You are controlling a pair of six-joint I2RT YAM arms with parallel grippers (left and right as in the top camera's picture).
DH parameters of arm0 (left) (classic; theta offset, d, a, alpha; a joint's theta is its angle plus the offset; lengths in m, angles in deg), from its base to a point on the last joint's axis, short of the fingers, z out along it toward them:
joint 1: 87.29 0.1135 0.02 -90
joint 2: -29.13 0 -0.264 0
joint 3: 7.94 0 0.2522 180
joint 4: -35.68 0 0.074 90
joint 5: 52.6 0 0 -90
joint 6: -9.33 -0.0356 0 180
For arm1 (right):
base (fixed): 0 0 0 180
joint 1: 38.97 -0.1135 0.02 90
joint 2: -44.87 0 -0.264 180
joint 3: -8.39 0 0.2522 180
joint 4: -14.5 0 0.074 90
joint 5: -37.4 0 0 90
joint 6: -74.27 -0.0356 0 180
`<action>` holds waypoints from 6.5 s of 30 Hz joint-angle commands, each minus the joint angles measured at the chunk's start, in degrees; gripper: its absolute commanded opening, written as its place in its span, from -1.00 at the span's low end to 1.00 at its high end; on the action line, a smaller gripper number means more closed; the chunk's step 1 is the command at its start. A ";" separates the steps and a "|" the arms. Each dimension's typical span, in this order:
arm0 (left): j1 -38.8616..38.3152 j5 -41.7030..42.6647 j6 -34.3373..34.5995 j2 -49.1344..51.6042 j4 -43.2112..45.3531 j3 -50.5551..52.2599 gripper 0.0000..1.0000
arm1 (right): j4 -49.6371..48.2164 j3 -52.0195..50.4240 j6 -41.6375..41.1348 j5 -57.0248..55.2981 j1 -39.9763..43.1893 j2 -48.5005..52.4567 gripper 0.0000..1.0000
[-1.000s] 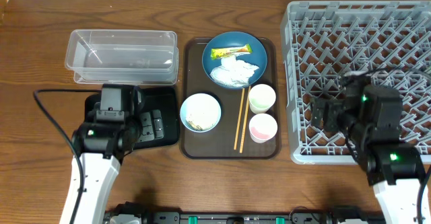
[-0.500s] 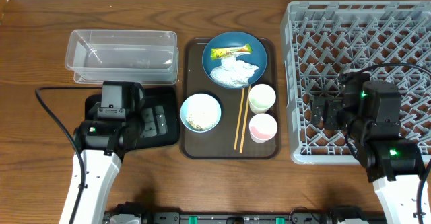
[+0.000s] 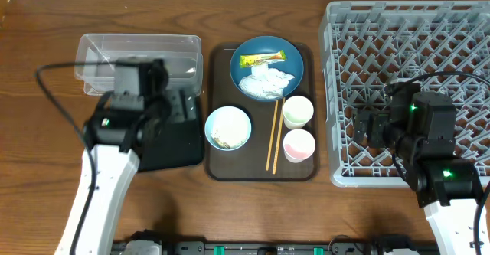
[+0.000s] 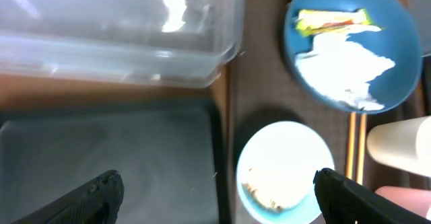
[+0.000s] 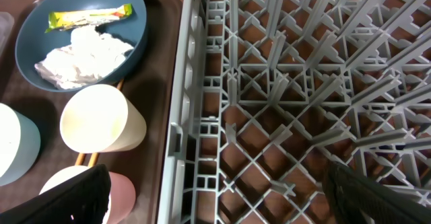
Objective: Sort waste into correct bins and load items into the dishwasher rack
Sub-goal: 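Reach the left gripper to the blue plate and grasp the yellow wrapper and paper, then lift the wrapper and paper with the left gripper into the clear bin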
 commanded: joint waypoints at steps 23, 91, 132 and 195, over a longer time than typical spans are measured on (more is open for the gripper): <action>-19.04 0.55 -21.16 33.81 27.82 -12.24 0.86 | 0.52 1.44 0.76 0.22 0.72 -0.35 0.99; -19.15 -2.23 -20.48 47.15 20.26 -26.93 0.08 | 1.75 1.44 0.79 0.20 0.72 -0.35 0.99; -19.74 -4.74 -26.97 53.29 27.58 -26.62 -0.84 | 1.53 1.44 0.79 0.20 0.72 -0.35 0.98; 7.04 -6.56 -4.13 27.69 1.97 -25.86 -0.15 | 1.95 1.44 0.79 0.20 0.72 -0.35 0.99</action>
